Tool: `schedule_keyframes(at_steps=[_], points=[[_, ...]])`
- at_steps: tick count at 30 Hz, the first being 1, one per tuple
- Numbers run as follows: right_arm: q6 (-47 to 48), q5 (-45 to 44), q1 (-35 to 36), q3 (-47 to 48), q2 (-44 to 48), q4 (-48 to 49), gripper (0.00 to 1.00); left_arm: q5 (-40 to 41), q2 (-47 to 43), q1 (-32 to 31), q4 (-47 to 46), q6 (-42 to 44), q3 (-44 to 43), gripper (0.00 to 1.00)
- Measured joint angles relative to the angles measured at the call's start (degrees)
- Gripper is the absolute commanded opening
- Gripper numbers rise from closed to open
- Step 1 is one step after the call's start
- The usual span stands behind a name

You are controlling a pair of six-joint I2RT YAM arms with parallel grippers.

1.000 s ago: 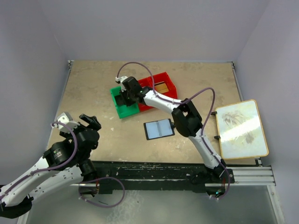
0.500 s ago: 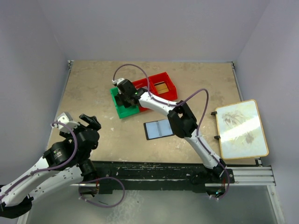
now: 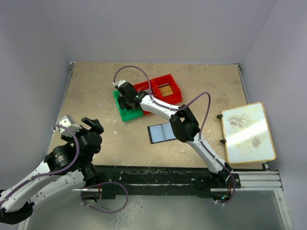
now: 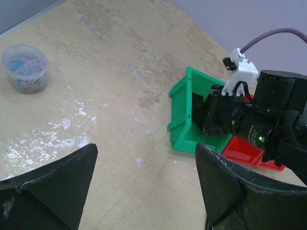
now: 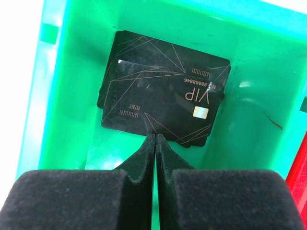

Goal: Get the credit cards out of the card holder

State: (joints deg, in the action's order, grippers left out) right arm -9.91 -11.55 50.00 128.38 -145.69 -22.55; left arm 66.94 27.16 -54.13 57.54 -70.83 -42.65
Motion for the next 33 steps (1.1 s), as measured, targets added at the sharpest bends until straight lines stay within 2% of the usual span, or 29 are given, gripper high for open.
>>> schedule_keyframes(at_steps=[13, 33], points=[[0.72, -3.96, 1.44, -0.11, -0.2, 0.02, 0.02, -0.02, -0.02, 0.0, -0.02, -0.02, 0.0, 0.81], [-0.55, -6.36, 1.22, 2.84, -2.84, 0.98, 0.12, -0.02, -0.59, 0.0, -0.02, -0.04, 0.0, 0.81]])
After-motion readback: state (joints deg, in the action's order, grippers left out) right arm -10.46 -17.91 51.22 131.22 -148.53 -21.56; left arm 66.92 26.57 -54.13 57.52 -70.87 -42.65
